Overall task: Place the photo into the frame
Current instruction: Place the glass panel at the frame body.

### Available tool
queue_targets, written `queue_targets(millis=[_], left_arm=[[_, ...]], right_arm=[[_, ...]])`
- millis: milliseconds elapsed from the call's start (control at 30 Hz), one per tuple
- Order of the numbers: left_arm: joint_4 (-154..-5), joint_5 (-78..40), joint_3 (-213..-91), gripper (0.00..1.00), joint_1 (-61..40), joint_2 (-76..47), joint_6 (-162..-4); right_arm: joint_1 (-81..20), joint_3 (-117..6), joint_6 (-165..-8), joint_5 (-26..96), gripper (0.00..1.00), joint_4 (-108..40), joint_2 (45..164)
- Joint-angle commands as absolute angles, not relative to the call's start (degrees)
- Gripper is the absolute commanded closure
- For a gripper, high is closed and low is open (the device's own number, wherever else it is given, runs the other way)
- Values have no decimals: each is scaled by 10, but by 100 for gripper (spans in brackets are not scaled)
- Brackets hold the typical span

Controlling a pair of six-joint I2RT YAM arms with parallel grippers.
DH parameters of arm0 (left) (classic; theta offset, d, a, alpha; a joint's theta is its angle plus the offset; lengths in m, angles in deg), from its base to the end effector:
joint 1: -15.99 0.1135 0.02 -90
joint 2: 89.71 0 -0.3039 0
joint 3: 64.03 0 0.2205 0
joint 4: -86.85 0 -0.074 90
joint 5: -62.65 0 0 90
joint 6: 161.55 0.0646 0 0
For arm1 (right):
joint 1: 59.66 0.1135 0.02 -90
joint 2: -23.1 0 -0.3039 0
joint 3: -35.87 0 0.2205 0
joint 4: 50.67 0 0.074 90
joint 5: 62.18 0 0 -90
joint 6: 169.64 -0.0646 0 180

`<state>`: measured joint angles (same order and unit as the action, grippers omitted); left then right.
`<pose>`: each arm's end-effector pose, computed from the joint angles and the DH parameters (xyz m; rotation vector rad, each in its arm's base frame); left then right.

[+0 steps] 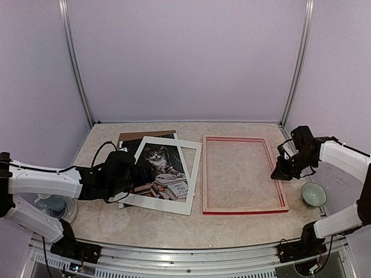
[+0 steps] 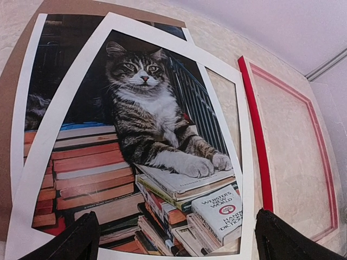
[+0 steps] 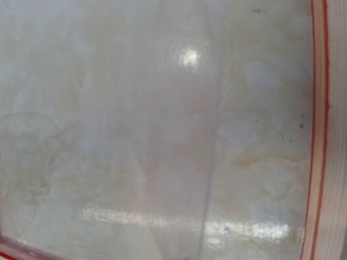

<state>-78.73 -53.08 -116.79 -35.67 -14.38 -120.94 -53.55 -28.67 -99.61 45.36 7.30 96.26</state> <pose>0.1785 -0.1804 0.2433 -0.2047 2.1809 -0.5218 0.2006 0.0411 0.2469 0.2457 2.7529 0.5443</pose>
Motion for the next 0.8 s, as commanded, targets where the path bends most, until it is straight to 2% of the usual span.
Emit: queue_targets(millis=[0, 767], left_arm=[[-812, -530, -1160, 1, -364, -156, -1189], [-847, -519, -1140, 1, -376, -157, -1190]], right_arm=[[-531, -289, -992, 432, 93, 81, 959], [-529, -295, -996, 388, 91, 94, 997]])
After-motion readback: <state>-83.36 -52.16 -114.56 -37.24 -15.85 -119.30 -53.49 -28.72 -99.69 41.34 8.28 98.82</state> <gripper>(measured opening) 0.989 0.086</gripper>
